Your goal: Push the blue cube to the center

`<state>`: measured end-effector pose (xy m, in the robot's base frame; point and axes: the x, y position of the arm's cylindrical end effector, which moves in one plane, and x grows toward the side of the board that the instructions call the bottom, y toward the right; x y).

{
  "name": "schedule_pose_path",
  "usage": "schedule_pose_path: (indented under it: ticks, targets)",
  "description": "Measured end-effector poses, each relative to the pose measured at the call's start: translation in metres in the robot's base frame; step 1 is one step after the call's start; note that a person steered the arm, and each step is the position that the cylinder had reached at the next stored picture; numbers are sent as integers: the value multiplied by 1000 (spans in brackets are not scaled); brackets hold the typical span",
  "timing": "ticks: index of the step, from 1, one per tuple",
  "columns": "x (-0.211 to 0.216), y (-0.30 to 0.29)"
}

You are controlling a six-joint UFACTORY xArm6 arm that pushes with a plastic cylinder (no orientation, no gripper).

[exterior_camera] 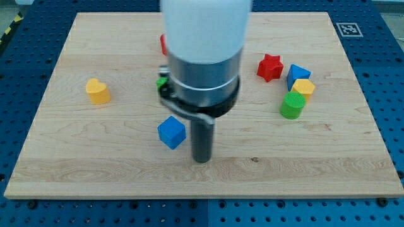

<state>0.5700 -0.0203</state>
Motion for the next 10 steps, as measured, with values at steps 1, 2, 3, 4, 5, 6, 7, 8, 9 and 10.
schedule_pose_path:
  ticks: [1, 2, 3, 4, 5, 6, 7, 8, 9, 10]
  targets:
    - [-4, -57]
    - [-33, -74]
    - [-33, -74]
    - [-33, -48]
    - [-33, -41]
    - [-41, -37]
    - [-53, -25]
    - [-52, -10]
    - [-53, 4]
    - [-51, 20]
